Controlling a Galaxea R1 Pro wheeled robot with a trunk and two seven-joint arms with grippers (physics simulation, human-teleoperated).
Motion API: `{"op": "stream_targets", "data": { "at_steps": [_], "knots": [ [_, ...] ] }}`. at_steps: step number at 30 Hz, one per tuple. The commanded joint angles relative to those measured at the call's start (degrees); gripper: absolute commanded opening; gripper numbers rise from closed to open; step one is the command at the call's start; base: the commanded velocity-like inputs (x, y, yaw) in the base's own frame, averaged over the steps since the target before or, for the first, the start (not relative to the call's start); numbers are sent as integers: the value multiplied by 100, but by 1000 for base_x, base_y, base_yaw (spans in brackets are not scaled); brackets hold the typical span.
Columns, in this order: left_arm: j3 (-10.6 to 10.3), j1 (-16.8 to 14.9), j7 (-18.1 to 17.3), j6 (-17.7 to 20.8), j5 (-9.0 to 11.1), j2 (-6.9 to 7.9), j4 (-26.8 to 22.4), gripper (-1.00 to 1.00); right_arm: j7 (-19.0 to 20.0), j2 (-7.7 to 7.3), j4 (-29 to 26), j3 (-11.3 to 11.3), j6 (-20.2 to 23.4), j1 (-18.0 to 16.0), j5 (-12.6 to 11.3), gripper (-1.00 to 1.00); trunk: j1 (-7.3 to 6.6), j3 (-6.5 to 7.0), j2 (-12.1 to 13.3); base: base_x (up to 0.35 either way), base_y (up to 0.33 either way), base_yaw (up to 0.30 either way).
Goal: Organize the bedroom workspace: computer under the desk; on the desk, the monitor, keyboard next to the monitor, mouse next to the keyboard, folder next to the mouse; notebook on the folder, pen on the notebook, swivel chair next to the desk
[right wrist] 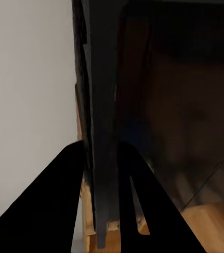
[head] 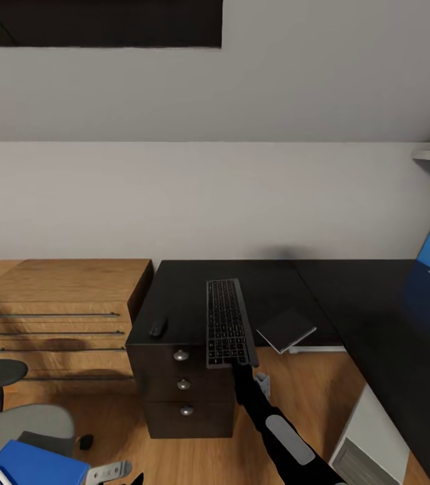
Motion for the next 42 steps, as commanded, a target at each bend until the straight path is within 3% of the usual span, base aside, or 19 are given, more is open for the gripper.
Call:
{"op": "stream_targets", "data": {
  "at_steps": [1, 7, 14, 18, 24, 28, 42],
  "knots": [
    [-14, 1, 13, 24, 44, 2, -9, 100, 51, -2, 5, 20, -1, -5, -75, -100, -23, 14, 39, 0, 0, 0],
    [-114, 1, 27, 22, 36, 6, -9, 100, 236, 5, -38, 26, -1, 2, -63, -100, -154, 122, 280, 0, 0, 0],
    [-132, 1, 226, 22, 36, 7, -9, 100, 252, 13, -202, 30, -10, 12, 233, -100, -308, 247, 560, 0, 0, 0],
    [-138, 1, 338, 22, 37, 3, -9, 100, 252, 13, -223, 28, -17, 14, 274, -100, -396, 319, 721, -2, 0, 0],
    [-155, 1, 368, 30, 45, 0, -9, 100, 233, -28, -660, 19, -17, 58, 314, -100, -528, 427, 961, -222, -91, 0],
    [-157, 1, 364, 31, 46, 5, -2, 100, 215, -272, -1289, 20, -10, 288, 547, -100, -616, 499, 1122, -304, -159, 0],
    [-141, 1, 356, 32, 47, 7, 167, 100, 176, -406, -1692, 11, -6, 511, 541, -100, -923, 750, 1683, -312, -158, 0]
  ]
}}
